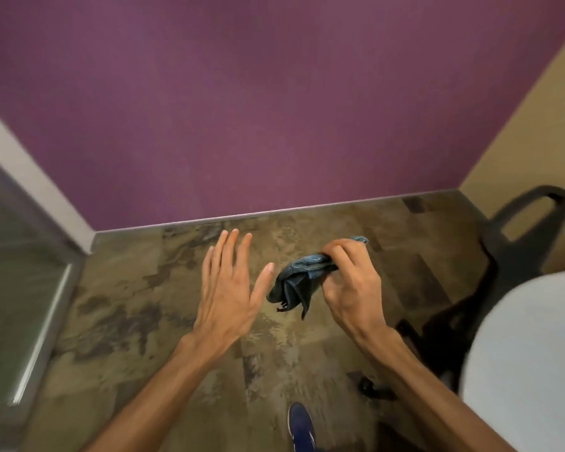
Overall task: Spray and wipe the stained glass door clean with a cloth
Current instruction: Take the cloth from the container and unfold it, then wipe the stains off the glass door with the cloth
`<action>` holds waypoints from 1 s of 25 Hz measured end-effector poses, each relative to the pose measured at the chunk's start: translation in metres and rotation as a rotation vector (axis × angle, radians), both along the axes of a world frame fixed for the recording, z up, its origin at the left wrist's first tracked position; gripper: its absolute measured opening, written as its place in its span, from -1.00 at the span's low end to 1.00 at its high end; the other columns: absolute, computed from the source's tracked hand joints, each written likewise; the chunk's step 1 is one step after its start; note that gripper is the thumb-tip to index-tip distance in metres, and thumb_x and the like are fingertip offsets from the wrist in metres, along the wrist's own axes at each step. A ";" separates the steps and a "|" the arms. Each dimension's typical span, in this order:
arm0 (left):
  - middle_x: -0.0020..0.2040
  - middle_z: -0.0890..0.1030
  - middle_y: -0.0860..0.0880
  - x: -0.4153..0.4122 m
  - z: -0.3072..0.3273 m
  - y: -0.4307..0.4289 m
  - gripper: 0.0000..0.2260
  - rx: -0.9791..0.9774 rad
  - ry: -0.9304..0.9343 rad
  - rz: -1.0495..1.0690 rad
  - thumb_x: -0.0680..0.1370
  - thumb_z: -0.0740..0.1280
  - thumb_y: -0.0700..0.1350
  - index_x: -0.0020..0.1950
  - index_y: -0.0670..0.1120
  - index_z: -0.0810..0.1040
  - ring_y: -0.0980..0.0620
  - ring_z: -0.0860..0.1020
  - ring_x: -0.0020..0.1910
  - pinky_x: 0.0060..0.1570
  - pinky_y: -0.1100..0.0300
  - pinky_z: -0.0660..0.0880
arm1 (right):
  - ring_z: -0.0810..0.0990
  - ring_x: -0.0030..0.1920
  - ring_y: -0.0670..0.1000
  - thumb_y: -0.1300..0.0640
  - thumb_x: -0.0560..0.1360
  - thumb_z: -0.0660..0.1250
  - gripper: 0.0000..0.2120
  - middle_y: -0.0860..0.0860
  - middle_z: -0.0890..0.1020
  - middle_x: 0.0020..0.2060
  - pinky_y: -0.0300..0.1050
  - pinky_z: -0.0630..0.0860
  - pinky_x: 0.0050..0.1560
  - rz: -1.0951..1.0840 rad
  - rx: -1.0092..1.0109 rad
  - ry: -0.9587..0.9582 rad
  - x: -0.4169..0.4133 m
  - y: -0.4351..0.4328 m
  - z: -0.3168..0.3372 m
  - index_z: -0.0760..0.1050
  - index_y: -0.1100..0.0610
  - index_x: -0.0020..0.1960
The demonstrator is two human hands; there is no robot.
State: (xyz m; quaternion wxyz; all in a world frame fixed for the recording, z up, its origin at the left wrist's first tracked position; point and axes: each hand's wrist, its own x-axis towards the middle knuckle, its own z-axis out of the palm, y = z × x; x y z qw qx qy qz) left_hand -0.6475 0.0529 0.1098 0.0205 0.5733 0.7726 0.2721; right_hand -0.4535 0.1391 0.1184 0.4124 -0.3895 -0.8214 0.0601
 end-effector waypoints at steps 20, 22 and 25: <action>0.63 0.13 -0.12 -0.189 0.000 -0.012 -0.33 0.002 0.037 0.823 0.62 -0.02 0.30 0.61 -0.07 0.13 -0.04 0.01 0.63 0.60 -0.08 0.00 | 0.54 0.02 0.04 0.36 0.37 0.39 -0.76 0.05 0.60 -0.02 -0.02 0.58 -0.13 0.836 -0.049 0.000 -0.312 0.094 -0.007 0.57 0.20 0.02; 0.63 0.12 -0.12 -0.224 0.002 -0.016 -0.35 0.006 0.037 0.859 0.62 0.01 0.29 0.61 -0.06 0.12 -0.03 -0.01 0.63 0.61 -0.08 -0.01 | 0.53 0.01 0.02 0.34 0.39 0.41 -0.79 0.05 0.59 -0.03 -0.06 0.58 -0.14 0.879 -0.046 0.006 -0.354 0.093 -0.005 0.57 0.20 0.02; 0.63 0.11 -0.13 -0.280 0.009 -0.023 -0.36 0.019 0.054 0.917 0.62 0.02 0.28 0.60 -0.05 0.11 -0.04 -0.01 0.63 0.60 -0.10 0.00 | 0.53 0.02 0.01 0.25 0.43 0.42 -0.81 0.06 0.60 -0.01 -0.13 0.57 -0.10 0.956 -0.032 0.010 -0.418 0.091 0.003 0.57 0.20 0.04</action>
